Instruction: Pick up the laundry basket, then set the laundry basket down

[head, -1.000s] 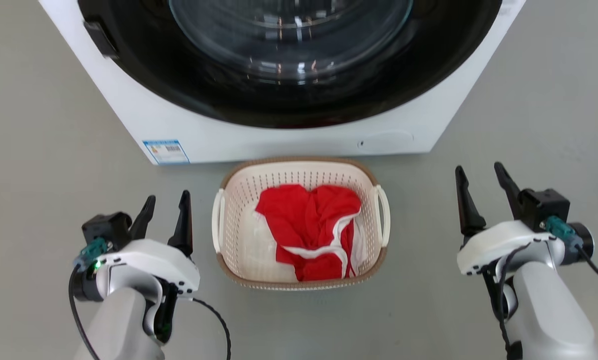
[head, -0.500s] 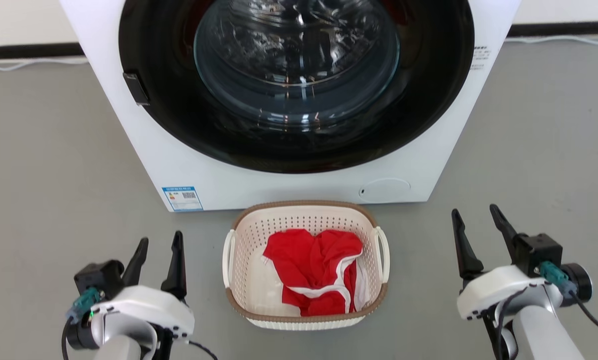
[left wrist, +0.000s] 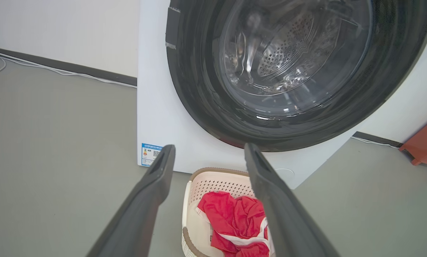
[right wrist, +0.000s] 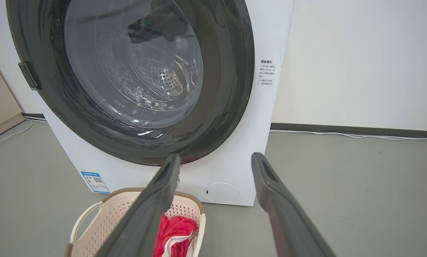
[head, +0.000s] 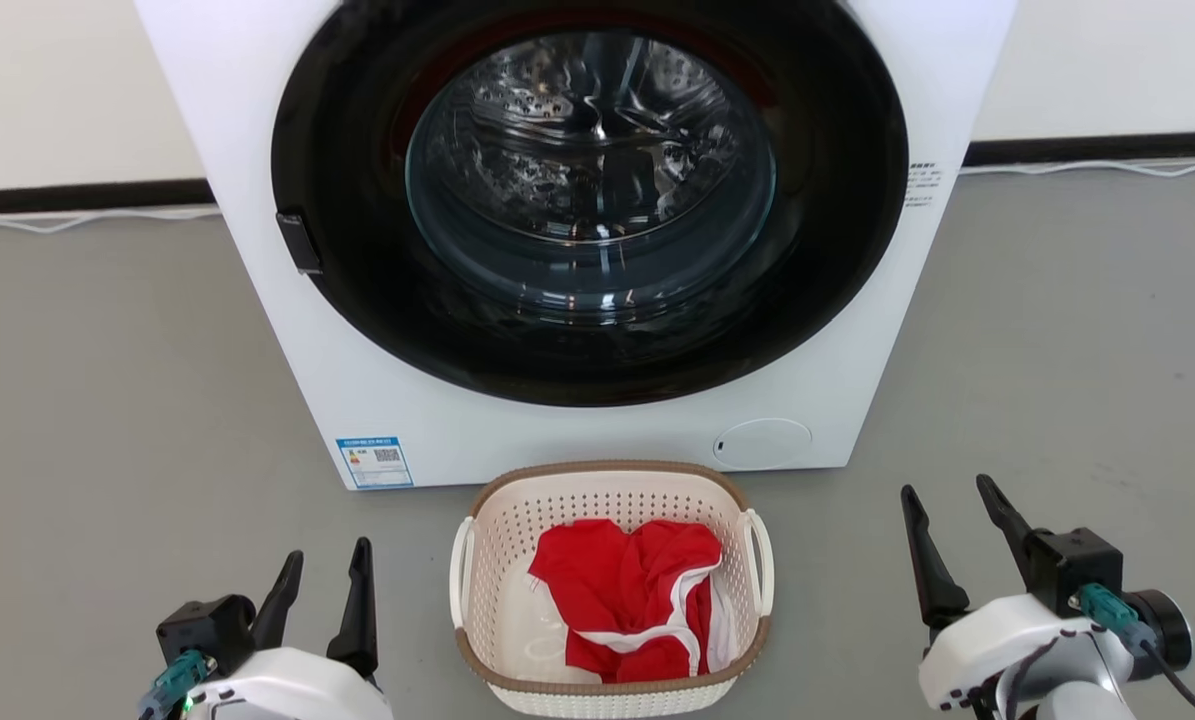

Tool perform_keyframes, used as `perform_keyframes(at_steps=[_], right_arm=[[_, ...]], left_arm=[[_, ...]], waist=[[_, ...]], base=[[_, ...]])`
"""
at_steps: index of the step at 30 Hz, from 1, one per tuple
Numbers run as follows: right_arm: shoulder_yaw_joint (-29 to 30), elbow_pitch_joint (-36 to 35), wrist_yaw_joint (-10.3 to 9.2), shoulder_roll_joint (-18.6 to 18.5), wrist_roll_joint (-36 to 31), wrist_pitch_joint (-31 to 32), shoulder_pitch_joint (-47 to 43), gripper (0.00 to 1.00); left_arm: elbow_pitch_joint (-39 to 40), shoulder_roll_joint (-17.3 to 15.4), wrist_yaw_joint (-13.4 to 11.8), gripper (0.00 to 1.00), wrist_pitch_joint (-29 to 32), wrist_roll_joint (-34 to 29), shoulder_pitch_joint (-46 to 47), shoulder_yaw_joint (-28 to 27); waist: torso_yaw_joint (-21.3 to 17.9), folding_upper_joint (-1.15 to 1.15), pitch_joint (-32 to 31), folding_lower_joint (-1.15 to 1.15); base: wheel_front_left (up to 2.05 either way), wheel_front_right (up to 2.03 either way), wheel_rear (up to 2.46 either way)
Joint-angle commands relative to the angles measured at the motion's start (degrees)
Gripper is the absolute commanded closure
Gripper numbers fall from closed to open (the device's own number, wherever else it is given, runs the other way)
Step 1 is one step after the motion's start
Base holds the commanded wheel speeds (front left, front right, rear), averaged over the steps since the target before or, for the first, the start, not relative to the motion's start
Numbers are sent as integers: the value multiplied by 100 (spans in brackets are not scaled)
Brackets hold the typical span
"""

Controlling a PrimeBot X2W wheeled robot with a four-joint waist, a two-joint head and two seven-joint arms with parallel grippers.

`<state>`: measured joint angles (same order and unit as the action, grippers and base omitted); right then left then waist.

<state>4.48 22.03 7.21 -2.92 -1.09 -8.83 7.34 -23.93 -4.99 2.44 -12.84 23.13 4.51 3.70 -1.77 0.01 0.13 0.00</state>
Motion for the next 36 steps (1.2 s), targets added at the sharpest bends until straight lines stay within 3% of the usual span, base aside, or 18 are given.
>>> perform_keyframes(at_steps=[1, 14, 15, 24, 36], right_arm=[[-142, -234, 28, 4, -50, 41, 59, 0], [-172, -1005, 28, 4, -84, 534, -287, 0], [-32, -801, -1, 13, -47, 530, -390, 100], [22, -588, 0, 31, 422, 636, -411, 100], [-6, -647, 3, 29, 1342, 687, -416, 100]], left_arm=[[202, -71, -61, 0, -7, -24, 76, -163], [766, -106, -226, 0, 197, 22, -250, -126], [576, -31, -189, 100, 223, 19, -364, 32], [406, 13, -153, 100, 332, 373, -412, -36], [473, 33, -86, 100, 484, 1036, -361, -125]], waist=[[-16, -1, -28, 0], [-59, -1, -110, 0], [-59, -1, -109, 0], [-47, -1, -117, 12], [-24, -1, -94, 0]], base=[[0, 0, 0], [0, 0, 0], [0, 0, 0], [0, 0, 0], [0, 0, 0]])
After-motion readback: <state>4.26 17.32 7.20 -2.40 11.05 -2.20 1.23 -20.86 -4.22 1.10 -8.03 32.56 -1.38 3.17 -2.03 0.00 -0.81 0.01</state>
